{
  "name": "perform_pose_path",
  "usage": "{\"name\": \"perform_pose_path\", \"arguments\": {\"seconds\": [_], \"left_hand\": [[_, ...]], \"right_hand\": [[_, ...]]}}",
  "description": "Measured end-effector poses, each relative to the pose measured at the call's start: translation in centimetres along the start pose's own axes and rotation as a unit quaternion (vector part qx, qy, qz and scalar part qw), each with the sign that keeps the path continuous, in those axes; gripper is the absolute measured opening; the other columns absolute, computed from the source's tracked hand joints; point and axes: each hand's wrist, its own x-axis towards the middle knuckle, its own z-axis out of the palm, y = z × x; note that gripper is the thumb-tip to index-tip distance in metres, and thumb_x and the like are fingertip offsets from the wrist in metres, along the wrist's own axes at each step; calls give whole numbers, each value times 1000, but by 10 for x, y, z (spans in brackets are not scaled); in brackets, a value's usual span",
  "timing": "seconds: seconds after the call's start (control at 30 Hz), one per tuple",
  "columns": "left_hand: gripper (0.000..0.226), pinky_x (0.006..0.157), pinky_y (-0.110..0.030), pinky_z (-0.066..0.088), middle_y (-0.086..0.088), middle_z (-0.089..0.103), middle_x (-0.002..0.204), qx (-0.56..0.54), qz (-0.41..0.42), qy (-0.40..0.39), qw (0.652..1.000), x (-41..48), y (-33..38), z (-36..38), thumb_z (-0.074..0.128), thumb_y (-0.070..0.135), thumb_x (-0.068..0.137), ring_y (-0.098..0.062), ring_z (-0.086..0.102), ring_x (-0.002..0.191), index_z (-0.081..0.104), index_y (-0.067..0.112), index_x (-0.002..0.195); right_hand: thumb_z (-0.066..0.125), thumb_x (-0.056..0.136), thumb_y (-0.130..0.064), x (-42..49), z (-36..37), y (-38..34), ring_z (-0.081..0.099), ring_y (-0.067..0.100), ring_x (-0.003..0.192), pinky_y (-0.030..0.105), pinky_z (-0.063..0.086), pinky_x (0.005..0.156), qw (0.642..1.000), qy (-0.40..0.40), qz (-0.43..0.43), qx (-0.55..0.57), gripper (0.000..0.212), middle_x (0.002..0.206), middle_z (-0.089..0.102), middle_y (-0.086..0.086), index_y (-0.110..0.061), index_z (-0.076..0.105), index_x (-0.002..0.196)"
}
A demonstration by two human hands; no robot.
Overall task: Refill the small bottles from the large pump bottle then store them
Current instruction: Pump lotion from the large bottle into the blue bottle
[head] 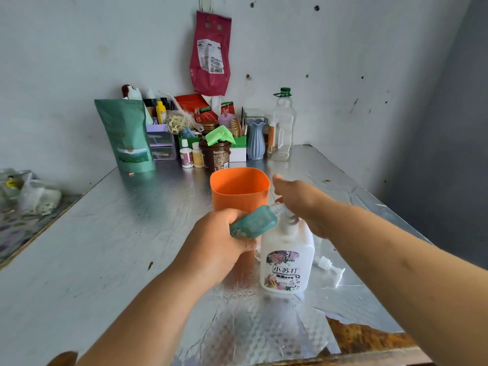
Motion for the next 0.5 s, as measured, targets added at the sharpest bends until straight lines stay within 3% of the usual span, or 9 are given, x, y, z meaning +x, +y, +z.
{"name": "perform_pose_path", "arguments": {"seconds": [0.07, 0.2, 0.23, 0.3, 0.37, 0.5], "left_hand": [[33, 85, -42, 54, 14, 73, 91, 0, 5, 3, 1000, 0, 3, -2, 82, 17, 74, -9, 68, 88, 70, 36, 98], [26, 83, -40, 54, 14, 73, 88, 3, 8, 4, 1000, -3, 6, -6, 81, 20, 76, -8, 67, 85, 68, 40, 89], [26, 83, -40, 54, 14, 73, 87, 1, 7, 5, 1000, -3, 6, -6, 81, 21, 76, -7, 67, 84, 68, 40, 87], [25, 84, -41, 54, 14, 73, 87, -3, 5, 7, 1000, -5, 7, -6, 81, 21, 76, -7, 67, 84, 68, 40, 86], [25, 85, -43, 54, 14, 73, 88, -6, 4, 8, 1000, -5, 7, -5, 81, 21, 76, -8, 67, 85, 69, 39, 89], [27, 85, -44, 54, 15, 73, 88, -8, 4, 5, 1000, -4, 8, -5, 81, 20, 75, -9, 68, 86, 69, 40, 89]], "right_hand": [[30, 98, -50, 2, -4, 0, 48, 26, 117, 38, 35, 97, 998, -37, -5, 46, 58, 128, 53, 11, -7, 49, 131], [35, 98, -48, -2, -11, -2, 47, 18, 88, 28, 37, 69, 991, -53, -15, 120, 51, 113, 56, 3, -8, 56, 120], [35, 98, -48, -2, -13, -1, 47, 18, 89, 29, 38, 72, 992, -48, -15, 118, 49, 114, 57, 3, -10, 58, 119], [34, 98, -49, -3, -15, 3, 48, 21, 103, 35, 41, 91, 997, -28, -12, 75, 48, 121, 57, 4, -13, 60, 116], [31, 98, -50, -6, -16, 5, 46, 24, 118, 41, 35, 107, 999, -13, -1, 34, 52, 131, 52, 7, -13, 58, 122], [19, 98, -56, -12, -13, 0, 31, 29, 139, 45, 22, 114, 999, 1, 5, -39, 66, 151, 35, 11, -12, 41, 141]]}}
